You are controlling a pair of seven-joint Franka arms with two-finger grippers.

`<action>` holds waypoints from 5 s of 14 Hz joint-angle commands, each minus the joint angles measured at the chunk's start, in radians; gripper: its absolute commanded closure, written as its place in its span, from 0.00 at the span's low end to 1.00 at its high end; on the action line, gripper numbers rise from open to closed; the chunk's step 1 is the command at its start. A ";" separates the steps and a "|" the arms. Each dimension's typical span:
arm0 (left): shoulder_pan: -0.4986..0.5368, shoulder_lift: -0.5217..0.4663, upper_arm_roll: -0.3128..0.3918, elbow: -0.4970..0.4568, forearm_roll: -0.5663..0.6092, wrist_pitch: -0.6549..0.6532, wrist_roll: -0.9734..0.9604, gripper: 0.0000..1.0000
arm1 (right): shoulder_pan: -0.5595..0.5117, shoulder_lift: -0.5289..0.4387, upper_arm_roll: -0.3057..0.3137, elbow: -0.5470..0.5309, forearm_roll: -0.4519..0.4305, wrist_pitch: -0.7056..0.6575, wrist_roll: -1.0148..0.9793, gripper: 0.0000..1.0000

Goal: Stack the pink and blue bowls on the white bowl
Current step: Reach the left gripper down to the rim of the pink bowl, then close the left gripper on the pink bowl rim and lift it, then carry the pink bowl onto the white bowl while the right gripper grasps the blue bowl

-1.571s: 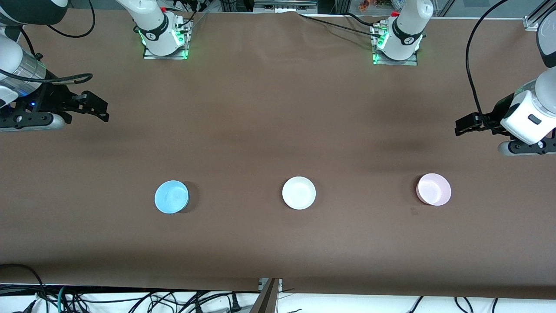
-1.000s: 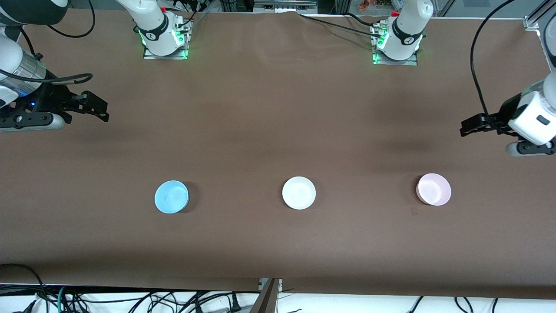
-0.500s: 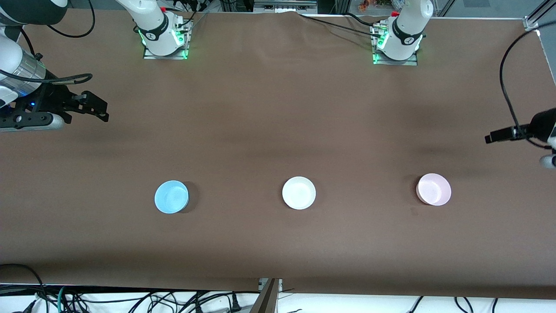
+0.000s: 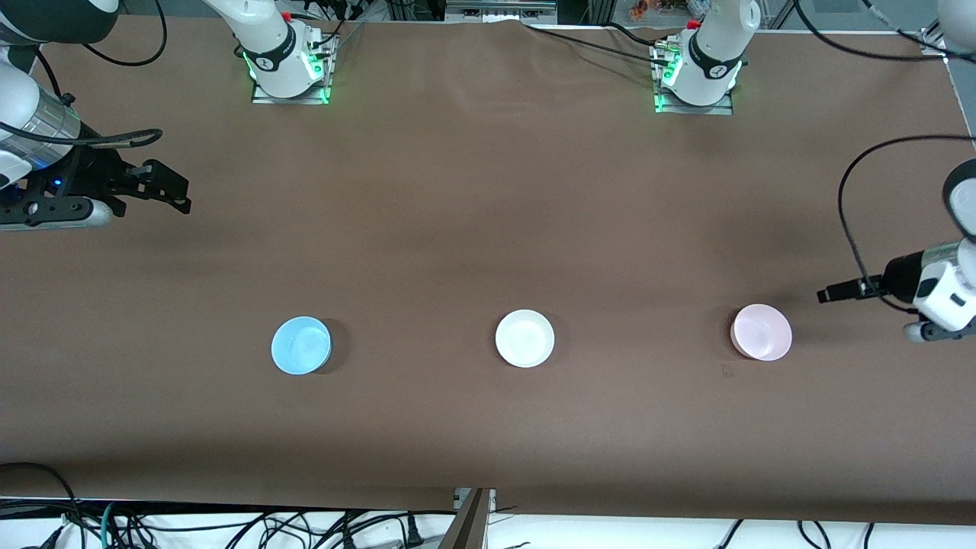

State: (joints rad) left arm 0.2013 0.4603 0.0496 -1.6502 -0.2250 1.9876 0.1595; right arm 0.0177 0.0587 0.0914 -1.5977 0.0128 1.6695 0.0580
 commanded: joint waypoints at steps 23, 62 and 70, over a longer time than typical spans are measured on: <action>-0.003 0.189 -0.014 -0.050 -0.197 0.298 0.206 1.00 | -0.009 0.035 -0.002 -0.007 -0.013 0.021 -0.006 0.00; -0.471 0.373 -0.303 0.239 0.185 0.421 -0.589 1.00 | 0.053 0.664 0.016 0.209 0.061 0.434 -0.096 1.00; -0.471 0.382 -0.303 0.242 0.173 0.418 -0.712 0.64 | 0.117 0.613 0.019 0.292 0.090 0.262 0.071 1.00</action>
State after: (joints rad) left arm -0.2669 0.8434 -0.2517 -1.4322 -0.0741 2.4217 -0.5067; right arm 0.1262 0.6794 0.1092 -1.3338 0.0882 1.9733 0.0837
